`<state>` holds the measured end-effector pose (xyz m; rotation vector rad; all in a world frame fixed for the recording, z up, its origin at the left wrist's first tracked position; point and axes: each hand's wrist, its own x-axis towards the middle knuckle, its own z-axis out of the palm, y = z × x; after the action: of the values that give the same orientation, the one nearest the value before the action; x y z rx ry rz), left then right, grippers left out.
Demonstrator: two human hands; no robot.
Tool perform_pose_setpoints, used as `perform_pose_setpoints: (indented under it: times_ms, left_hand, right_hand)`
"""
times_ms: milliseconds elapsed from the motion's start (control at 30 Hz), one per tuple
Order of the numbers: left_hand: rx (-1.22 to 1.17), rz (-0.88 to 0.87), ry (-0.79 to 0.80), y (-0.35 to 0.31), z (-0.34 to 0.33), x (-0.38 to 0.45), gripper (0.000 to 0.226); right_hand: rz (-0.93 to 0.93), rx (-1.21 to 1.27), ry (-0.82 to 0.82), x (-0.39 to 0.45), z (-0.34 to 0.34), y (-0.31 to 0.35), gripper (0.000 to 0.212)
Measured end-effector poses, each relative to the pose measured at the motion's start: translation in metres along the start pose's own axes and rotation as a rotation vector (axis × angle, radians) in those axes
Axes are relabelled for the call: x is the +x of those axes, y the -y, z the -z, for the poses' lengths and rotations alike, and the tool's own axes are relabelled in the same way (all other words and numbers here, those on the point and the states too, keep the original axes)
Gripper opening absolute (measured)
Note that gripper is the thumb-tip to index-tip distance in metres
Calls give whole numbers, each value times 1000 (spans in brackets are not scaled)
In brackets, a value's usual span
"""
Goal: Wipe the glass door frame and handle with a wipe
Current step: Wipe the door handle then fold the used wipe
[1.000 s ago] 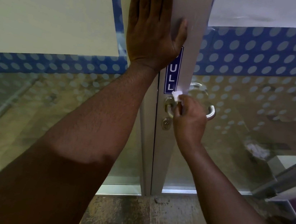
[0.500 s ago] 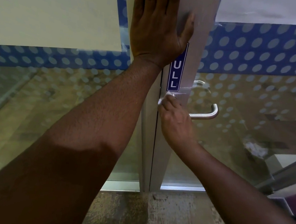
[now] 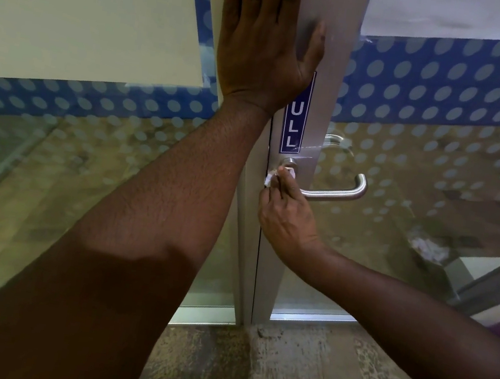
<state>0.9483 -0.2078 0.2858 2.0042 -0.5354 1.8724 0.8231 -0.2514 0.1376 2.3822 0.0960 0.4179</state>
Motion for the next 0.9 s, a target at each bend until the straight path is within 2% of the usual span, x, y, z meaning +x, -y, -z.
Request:
perform_pose_setpoints:
  times_ms: [100,233,367,433,500,633,767,833,900]
  left_hand:
    - [7,23,-2,0,1,0,69]
    - [17,8,-3,-1,2,3,69]
    - [31,2,18,0,1,2,69]
    - [65,-11,16,-1,1,0,70]
    - [58,-13,11,-2,1,0,69]
    - [27,4,14,-1,2,1,68]
    - [7,19,69,-3,3,0,70]
    - [2,36,65,-3,2,-1,69]
    - [4,20,9,-2,0,-1,68]
  right_hand:
    - [96,-79,-5,0,-6,-4,32]
    - [222,-36,-27,-3,-11,-6,23]
    - [198,-60,52,-13,-24,-1,30]
    - [146,14,66,-22,-28,-1,37]
    - [34,249,4,-32,-27,-1,42]
    - [-337,868,-131,-48,-11,0,35]
    - [-783,1360,-38,-53,2,2,22]
    - [-931,1570,-26,-48,3,3,17]
    - [-1142,1984,61,-35,3,2,13]
